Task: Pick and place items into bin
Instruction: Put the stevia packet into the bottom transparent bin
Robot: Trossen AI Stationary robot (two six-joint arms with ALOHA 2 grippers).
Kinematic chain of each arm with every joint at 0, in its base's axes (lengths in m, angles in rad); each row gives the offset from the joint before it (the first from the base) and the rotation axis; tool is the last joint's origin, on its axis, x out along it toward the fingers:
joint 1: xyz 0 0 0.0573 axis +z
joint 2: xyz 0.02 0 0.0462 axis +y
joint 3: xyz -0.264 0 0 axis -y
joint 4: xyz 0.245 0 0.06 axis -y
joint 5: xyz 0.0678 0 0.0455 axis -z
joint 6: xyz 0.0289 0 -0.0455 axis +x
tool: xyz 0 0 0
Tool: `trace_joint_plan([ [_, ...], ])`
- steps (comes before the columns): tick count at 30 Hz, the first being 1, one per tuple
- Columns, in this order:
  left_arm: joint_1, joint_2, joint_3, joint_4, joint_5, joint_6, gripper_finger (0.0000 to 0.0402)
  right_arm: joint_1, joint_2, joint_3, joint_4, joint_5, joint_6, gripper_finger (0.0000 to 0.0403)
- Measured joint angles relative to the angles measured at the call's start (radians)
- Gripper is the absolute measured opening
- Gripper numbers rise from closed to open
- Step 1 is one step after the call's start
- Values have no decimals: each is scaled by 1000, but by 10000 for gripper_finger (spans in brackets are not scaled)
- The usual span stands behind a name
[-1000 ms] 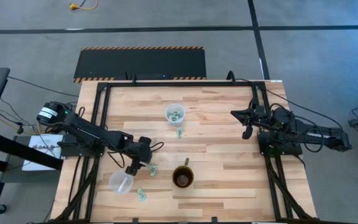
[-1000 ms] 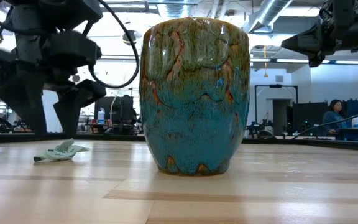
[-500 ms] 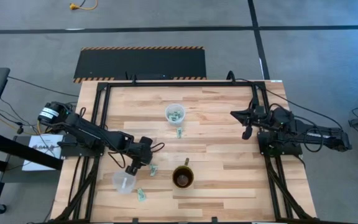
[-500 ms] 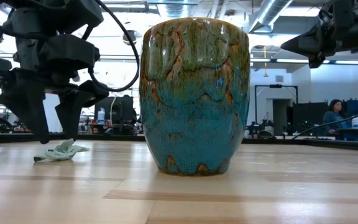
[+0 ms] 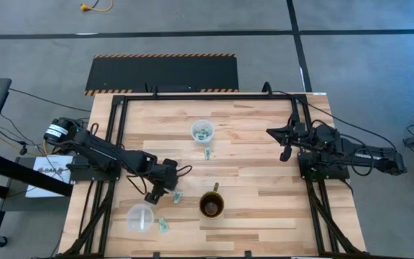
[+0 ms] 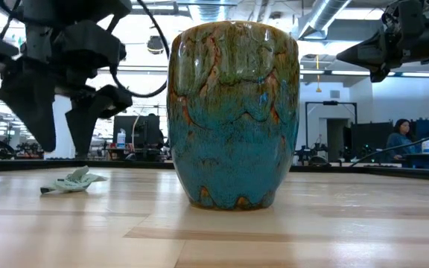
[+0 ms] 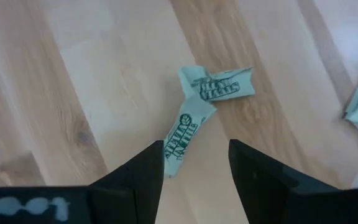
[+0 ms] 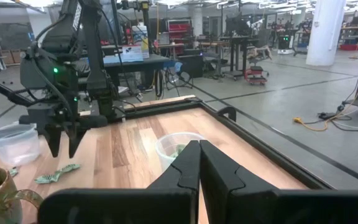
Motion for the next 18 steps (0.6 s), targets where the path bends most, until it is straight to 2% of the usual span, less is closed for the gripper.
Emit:
trace_joint_plan([
  [3, 0, -1, 16, -21, 5, 88, 168, 0, 0, 0, 0, 0, 0, 0],
  [10, 0, 20, 16, -15, -7, 403, 168, 0, 0, 0, 0, 0, 0, 0],
  [13, 2, 67, 16, -9, -9, 475, 168, 0, 0, 0, 0, 0, 0, 0],
  [18, 2, 144, 18, 16, -108, 539, 160, 0, 0, 0, -5, 0, 0, 0],
])
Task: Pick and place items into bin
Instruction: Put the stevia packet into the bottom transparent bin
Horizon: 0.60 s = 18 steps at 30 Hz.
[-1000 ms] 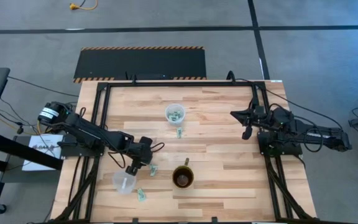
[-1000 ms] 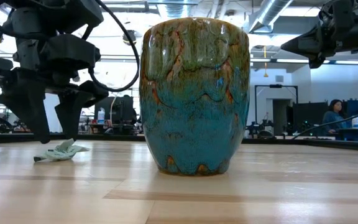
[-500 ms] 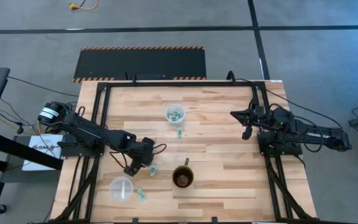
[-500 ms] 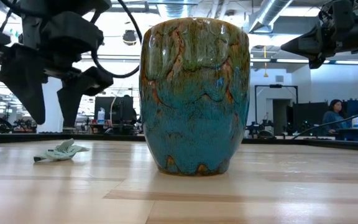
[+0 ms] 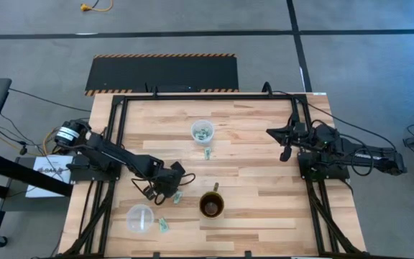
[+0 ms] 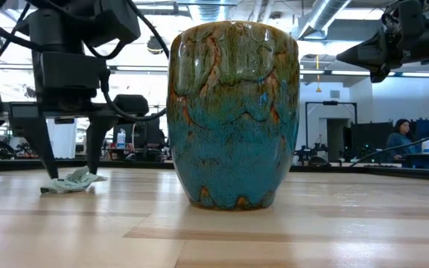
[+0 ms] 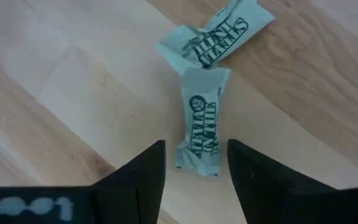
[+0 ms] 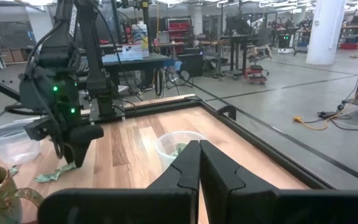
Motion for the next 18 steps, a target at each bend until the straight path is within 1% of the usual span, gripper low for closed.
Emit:
trace_joint_plan([
  [2, -1, 17, 2, 2, 3, 2, 151, 0, 0, 0, -4, 0, 0, 0],
  [5, 2, 26, 1, 7, 36, 13, 135, 0, 0, 0, -10, 0, 0, 0],
  [8, 1, 27, 1, 8, 43, 49, 121, 0, 0, 0, -25, 0, 0, 0],
  [13, 1, 28, 0, 8, 49, 44, 102, 0, 0, 0, -25, 0, 0, 0],
  [18, 0, 29, -1, 8, 52, 19, 62, 0, 0, 0, -24, 0, 0, 0],
])
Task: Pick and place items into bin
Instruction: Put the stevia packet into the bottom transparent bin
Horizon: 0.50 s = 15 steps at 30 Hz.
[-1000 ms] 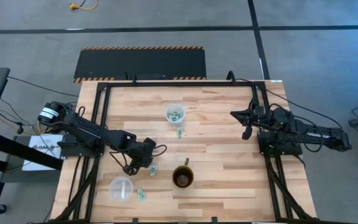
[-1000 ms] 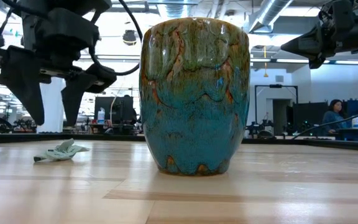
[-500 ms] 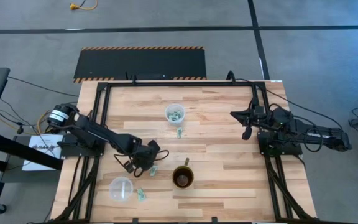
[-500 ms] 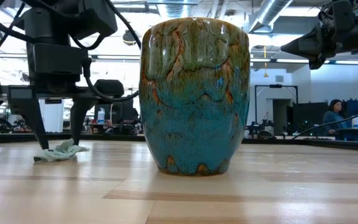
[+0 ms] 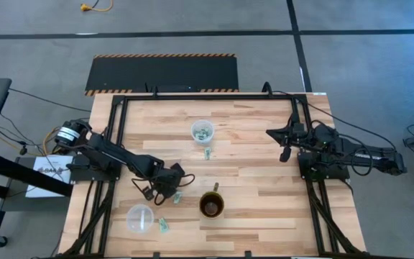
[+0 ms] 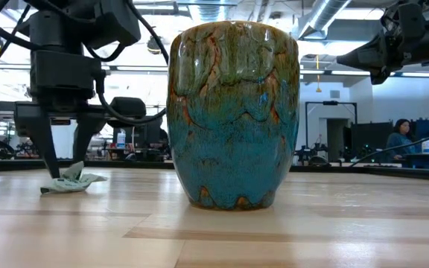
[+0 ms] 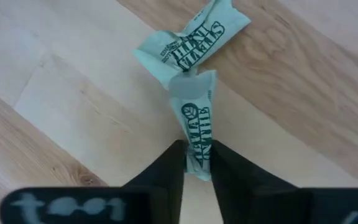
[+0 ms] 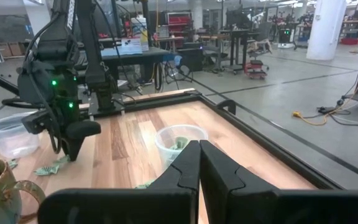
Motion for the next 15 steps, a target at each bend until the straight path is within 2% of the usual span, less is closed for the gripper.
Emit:
trace_joint_plan([
  [5, -1, 8, 43, -22, -1, -82, 11, 0, 0, 0, 0, 0, 0, 0],
  [10, 0, -4, 107, -20, 2, -182, 11, 0, 0, 0, 0, 0, 0, 0],
  [15, 0, -52, 144, -104, -10, -294, 5, 0, 0, 0, -1, 0, 0, 0],
])
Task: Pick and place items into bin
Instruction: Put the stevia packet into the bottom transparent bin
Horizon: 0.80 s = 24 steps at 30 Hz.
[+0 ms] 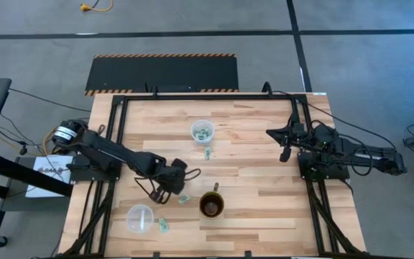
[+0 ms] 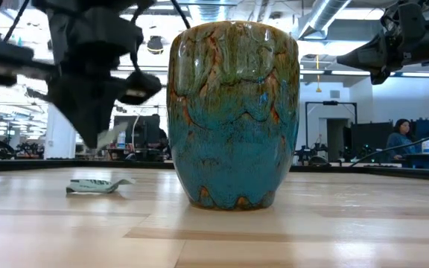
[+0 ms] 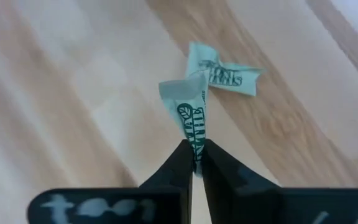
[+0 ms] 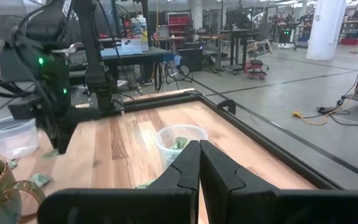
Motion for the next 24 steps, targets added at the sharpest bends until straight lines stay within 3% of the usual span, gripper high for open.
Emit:
trace_joint_plan([
  [15, -78, -366, 17, -129, -47, -445, 1, 0, 0, 0, 1, 0, 0, 0],
  [24, -224, -502, 17, -267, -43, -976, 0, 0, 0, 0, 1, 0, 0, 0],
])
